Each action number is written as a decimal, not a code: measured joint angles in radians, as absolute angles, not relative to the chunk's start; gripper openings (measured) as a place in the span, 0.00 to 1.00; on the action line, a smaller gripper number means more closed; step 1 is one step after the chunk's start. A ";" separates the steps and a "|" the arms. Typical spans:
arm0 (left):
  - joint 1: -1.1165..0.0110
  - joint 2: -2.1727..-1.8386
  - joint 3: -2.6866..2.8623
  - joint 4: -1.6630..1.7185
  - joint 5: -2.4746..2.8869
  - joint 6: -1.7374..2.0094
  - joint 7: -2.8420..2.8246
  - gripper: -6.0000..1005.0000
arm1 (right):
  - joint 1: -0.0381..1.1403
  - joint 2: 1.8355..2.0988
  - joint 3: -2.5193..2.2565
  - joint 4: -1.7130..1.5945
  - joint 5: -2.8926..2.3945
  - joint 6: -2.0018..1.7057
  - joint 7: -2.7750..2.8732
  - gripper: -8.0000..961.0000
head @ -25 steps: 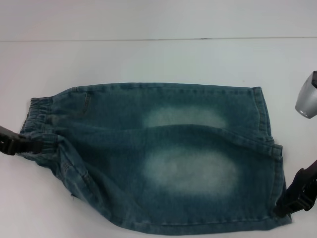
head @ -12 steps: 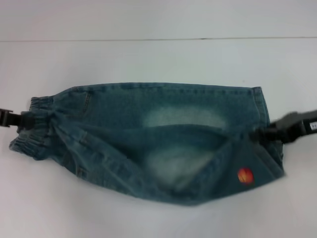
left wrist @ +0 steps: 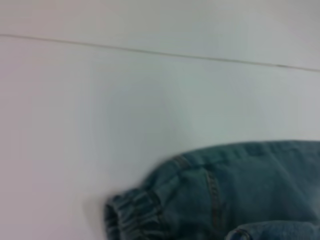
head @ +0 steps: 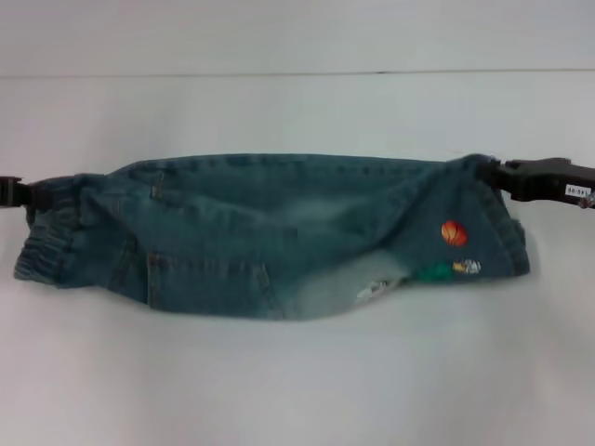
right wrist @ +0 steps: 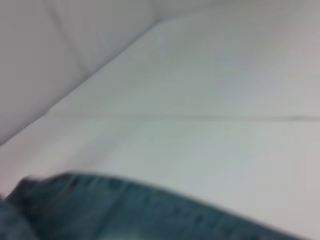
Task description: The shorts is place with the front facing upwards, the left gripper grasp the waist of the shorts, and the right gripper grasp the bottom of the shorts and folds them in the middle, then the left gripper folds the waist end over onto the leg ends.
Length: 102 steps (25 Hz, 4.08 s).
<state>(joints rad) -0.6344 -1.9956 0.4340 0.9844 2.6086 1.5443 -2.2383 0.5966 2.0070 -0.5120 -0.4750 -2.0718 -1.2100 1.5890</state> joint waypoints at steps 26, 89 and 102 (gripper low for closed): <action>-0.617 -2.021 0.433 0.901 2.556 1.282 -2.220 0.05 | 0.648 2.084 -0.531 -0.405 -1.859 -0.928 1.347 0.14; -0.544 -2.016 0.563 0.946 2.671 1.412 -1.987 0.91 | 0.568 2.035 -0.647 -0.567 -2.117 -1.687 1.543 0.95; -0.562 -2.023 0.582 0.929 2.670 1.400 -1.980 0.54 | 0.567 2.040 -0.647 -0.555 -2.117 -1.675 1.533 0.93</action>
